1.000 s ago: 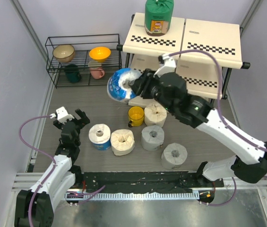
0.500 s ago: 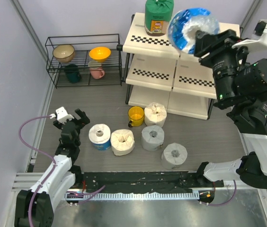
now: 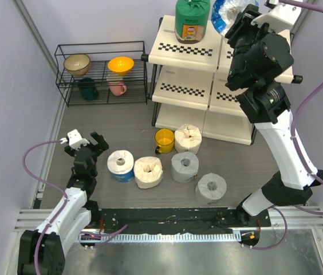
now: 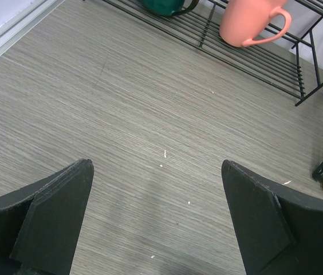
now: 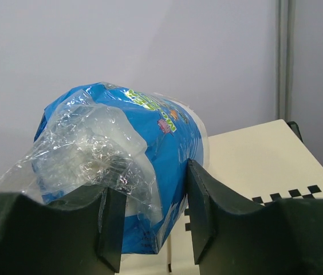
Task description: Place and organize the paper towels onto the shelf
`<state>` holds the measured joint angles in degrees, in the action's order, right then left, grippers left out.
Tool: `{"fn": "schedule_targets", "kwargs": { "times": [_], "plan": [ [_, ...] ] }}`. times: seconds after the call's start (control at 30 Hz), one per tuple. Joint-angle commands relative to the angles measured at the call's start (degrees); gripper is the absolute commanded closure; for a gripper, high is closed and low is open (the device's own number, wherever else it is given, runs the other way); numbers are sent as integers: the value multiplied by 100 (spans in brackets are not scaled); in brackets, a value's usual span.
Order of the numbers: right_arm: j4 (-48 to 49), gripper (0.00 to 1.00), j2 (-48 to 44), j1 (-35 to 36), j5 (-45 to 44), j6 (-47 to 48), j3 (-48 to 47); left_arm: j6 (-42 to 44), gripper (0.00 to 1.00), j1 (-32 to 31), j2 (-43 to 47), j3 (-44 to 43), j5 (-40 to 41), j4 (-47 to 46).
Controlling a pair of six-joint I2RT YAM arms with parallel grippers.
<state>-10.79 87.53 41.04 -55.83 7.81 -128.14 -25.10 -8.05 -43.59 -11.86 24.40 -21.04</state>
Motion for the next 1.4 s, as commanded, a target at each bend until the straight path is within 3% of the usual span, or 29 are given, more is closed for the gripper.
{"fn": "schedule_targets", "kwargs": {
  "times": [0.0, 0.17, 0.43, 0.77, 1.37],
  "plan": [
    [403, 82, -25, -482, 327, -262, -185, -21, 0, 14, 97, -97, 91, -146],
    [86, 82, 194, -1027, 635, -684, -194, -21, 0, 23, 35, -124, 91, -129],
    [-749, 82, 520, -1975, 2233, -1808, -607, -30, 0, 14, 17, -141, 91, -120],
    [-1408, 82, 862, -2653, 3754, -2398, -932, -21, 0, 15, -18, -150, 108, -137],
    [-1655, 82, 916, -2952, 4485, -2706, -897, -30, 0, 14, 9, -133, 109, -138]
  ]
}}
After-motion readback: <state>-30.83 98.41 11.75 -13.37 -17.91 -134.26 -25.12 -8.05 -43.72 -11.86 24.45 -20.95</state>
